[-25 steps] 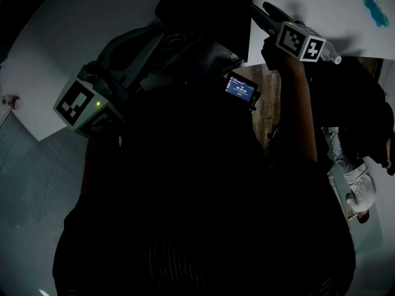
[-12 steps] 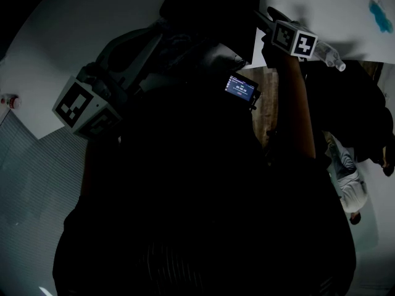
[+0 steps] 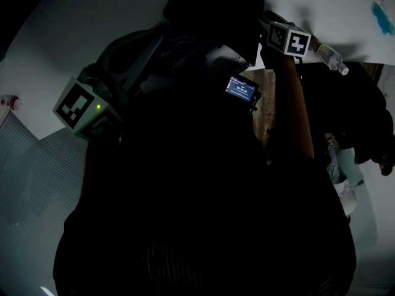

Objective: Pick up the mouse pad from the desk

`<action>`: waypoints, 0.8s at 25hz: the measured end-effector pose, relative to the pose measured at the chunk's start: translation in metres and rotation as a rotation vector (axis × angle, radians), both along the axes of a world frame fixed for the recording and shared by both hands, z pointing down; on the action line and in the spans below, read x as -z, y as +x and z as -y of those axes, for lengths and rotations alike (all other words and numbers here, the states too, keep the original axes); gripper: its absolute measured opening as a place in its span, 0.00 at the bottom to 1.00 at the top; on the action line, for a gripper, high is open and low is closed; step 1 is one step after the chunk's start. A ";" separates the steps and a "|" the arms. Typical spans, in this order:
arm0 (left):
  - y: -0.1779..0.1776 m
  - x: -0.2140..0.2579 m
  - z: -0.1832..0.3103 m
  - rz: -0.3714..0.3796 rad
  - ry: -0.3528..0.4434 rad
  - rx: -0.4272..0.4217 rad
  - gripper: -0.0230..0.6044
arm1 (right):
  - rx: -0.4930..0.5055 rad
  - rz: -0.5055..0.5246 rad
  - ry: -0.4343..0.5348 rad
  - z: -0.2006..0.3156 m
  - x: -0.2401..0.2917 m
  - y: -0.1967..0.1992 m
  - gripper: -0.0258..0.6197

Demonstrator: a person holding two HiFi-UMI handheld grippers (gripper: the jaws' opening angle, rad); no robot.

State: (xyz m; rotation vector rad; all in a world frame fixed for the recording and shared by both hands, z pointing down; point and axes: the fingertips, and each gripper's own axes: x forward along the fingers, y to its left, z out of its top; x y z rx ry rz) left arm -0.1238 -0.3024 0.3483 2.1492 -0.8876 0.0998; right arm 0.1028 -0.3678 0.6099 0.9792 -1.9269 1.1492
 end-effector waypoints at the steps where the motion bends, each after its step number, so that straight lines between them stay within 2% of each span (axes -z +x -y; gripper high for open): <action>1: 0.000 0.000 0.000 0.001 0.000 0.000 0.05 | 0.006 -0.013 0.006 0.000 -0.001 0.000 0.53; 5: -0.001 0.000 0.000 0.007 -0.003 0.000 0.05 | 0.045 -0.053 0.021 -0.002 -0.004 0.001 0.53; 6: -0.001 0.000 0.000 0.007 -0.002 0.001 0.05 | 0.058 -0.052 0.015 -0.004 -0.004 -0.001 0.50; 8: 0.000 0.000 0.000 0.008 -0.001 0.000 0.05 | 0.078 -0.051 0.005 -0.008 -0.005 -0.006 0.37; 11: 0.001 0.000 0.000 0.010 -0.001 -0.008 0.05 | 0.092 -0.068 0.008 -0.007 -0.006 -0.006 0.31; 14: 0.001 0.000 0.000 0.007 0.001 -0.011 0.05 | 0.070 -0.043 -0.001 -0.006 -0.002 -0.004 0.10; 15: 0.001 0.000 0.000 0.006 0.003 -0.011 0.05 | 0.066 -0.032 0.001 -0.006 0.001 -0.005 0.07; 20: 0.003 0.003 0.002 0.003 0.019 -0.023 0.05 | 0.092 -0.002 0.045 -0.006 0.021 -0.014 0.07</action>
